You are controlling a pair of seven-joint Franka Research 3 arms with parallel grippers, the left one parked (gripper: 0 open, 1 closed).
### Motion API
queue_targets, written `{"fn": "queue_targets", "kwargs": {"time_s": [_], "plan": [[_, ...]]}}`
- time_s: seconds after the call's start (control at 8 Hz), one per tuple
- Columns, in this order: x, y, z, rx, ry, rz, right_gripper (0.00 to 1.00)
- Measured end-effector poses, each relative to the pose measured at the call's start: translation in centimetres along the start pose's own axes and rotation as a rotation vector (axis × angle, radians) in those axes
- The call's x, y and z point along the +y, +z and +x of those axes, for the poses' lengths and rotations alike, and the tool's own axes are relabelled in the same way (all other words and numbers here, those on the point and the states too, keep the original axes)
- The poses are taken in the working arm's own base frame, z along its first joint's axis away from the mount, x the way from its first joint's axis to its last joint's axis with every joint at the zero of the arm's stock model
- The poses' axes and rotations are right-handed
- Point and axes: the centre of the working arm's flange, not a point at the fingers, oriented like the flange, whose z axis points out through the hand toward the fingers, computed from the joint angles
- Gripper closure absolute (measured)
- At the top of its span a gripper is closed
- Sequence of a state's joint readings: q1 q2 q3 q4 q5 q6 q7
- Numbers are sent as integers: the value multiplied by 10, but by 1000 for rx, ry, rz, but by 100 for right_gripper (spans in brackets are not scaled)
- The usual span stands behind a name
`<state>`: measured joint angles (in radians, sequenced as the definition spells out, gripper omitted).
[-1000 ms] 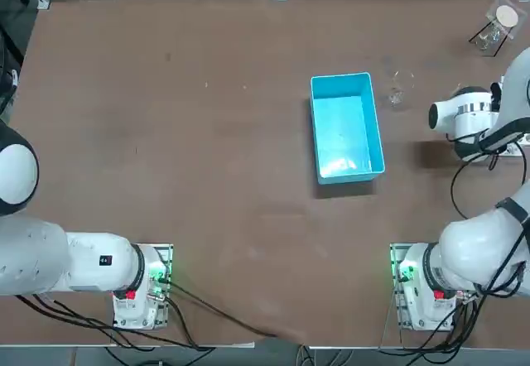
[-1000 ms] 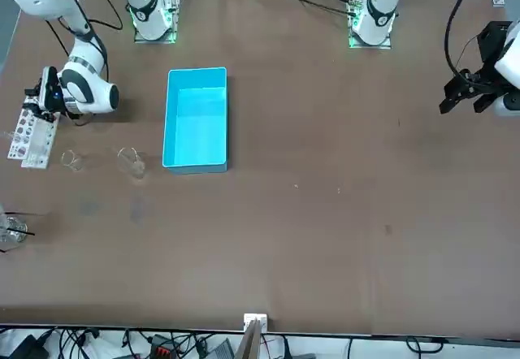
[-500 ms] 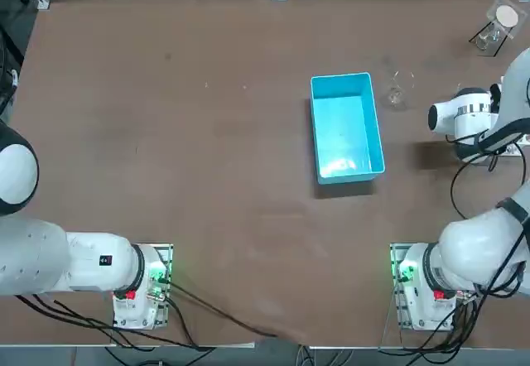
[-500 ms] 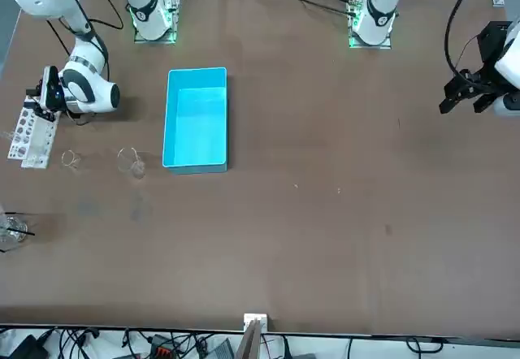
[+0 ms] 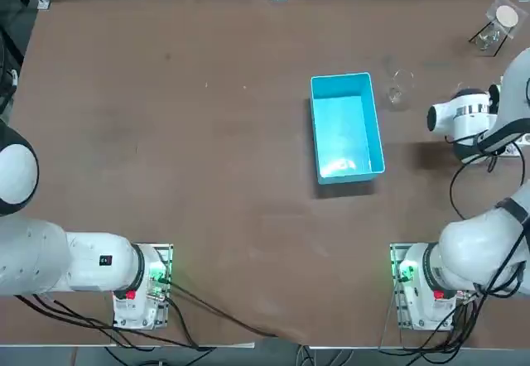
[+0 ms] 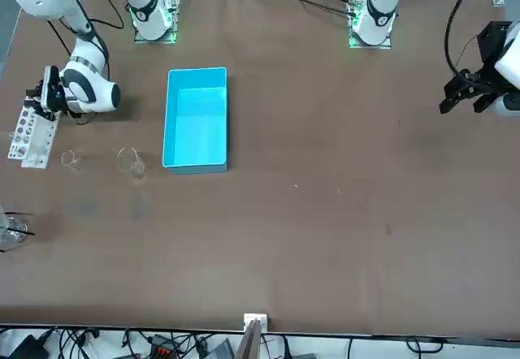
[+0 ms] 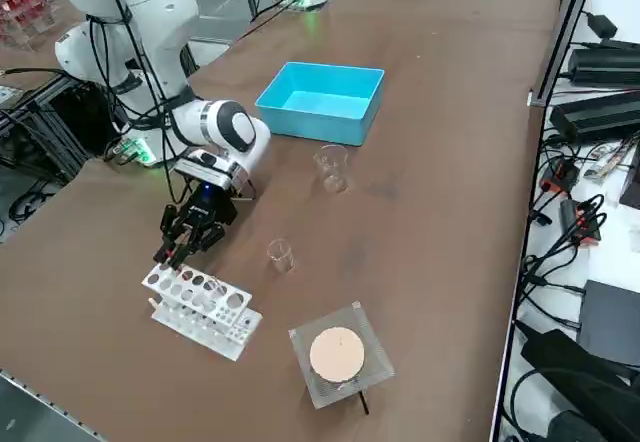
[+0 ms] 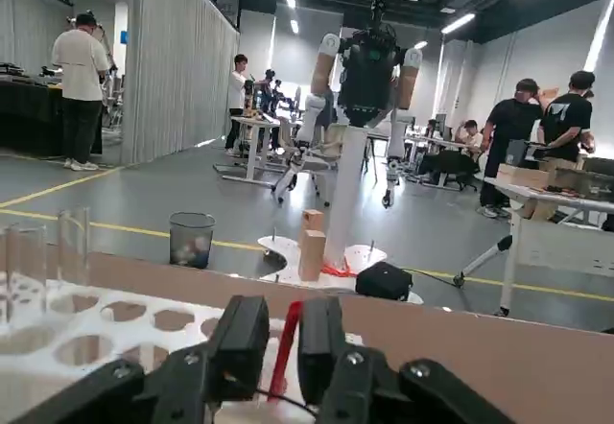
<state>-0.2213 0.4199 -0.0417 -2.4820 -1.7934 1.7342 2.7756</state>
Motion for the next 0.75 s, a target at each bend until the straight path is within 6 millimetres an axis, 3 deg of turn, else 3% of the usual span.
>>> {"fn": "queue_targets", "kwargs": {"time_s": [0.38,0.75], "plan": [[3,0,-6,13,-13,-4,78],[2,-1,-6,19,-12,-1,96]]}}
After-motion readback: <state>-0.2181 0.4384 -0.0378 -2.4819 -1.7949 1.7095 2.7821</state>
